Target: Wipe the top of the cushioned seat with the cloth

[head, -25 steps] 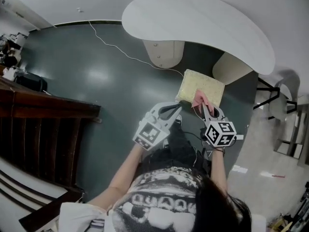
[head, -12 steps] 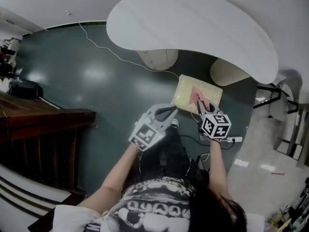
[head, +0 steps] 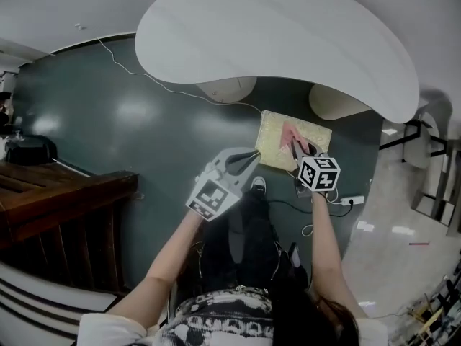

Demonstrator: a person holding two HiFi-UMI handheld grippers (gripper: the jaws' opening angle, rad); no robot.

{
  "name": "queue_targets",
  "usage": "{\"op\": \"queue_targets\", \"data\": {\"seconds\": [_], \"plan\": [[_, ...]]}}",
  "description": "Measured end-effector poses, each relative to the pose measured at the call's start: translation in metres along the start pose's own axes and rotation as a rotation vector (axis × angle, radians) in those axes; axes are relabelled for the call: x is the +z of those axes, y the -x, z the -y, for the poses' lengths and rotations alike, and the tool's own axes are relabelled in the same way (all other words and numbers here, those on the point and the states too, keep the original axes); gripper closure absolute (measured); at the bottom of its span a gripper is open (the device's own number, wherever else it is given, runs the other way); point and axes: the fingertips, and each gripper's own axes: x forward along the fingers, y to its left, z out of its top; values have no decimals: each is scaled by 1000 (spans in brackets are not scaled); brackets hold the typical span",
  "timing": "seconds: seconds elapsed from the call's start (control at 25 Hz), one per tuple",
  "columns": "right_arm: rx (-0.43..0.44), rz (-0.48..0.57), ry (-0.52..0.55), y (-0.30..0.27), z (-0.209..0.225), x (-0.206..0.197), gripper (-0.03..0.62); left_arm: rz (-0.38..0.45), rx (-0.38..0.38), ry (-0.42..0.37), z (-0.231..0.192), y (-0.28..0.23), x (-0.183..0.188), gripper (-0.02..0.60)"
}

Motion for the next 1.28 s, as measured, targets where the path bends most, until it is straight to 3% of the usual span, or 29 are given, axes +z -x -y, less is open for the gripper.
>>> {"op": "queue_targets", "data": {"seconds": [0.36, 0.84, 1.08, 1.28], "plan": [[2, -135, 21, -94, 40, -52, 583, -30, 8, 15, -45, -37, -65, 575], [-23, -217, -38, -208, 76, -118, 583, -65, 11, 25, -81, -81, -137, 575], [-60, -253, -34, -228, 94, -133, 583, -93, -19, -17, -80, -93, -156, 575], [-97, -266, -12, -214, 116, -138, 583, -84, -23, -5, -76, -99, -153, 575]]}}
